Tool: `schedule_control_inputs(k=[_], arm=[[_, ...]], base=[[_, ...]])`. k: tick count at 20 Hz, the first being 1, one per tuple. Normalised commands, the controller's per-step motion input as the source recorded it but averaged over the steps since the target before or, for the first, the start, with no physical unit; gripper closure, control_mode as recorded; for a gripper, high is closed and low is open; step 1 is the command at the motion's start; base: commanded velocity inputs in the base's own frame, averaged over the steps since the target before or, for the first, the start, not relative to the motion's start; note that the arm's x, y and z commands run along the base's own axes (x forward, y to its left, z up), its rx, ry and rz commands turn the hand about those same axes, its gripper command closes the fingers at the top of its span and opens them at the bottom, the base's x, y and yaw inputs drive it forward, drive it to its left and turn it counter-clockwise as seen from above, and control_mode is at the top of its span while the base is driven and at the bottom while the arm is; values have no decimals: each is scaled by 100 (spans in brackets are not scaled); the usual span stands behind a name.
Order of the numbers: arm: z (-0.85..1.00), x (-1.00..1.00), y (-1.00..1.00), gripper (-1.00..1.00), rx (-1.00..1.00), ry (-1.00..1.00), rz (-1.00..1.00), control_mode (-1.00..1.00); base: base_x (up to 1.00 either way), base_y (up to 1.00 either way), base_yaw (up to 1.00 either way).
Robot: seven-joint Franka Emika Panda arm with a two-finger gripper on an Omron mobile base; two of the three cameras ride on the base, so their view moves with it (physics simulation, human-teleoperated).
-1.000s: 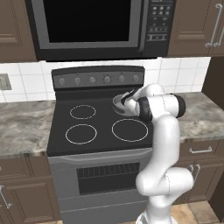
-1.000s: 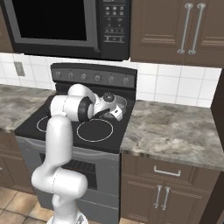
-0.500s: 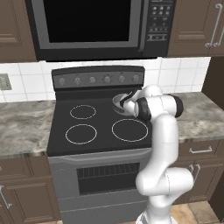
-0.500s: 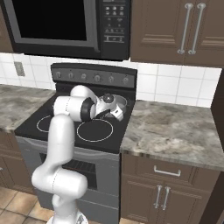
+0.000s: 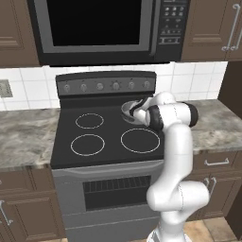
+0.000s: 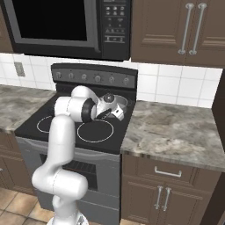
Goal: Move the pot and pan from the stove into the sink.
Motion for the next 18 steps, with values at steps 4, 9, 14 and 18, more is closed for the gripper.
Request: schedule_control_inputs(k=[4,9,14,18], arm=[[23,0,-4,100,2,0,0,-100],[41,-7,-8,100,4,0,0,-100],[51,-20,-9,100,3,0,0,-100],[47,-42,-3,100,2,2,3,-100]], base=[[0,0,0],[0,0,0],[0,0,0],[0,0,0]])
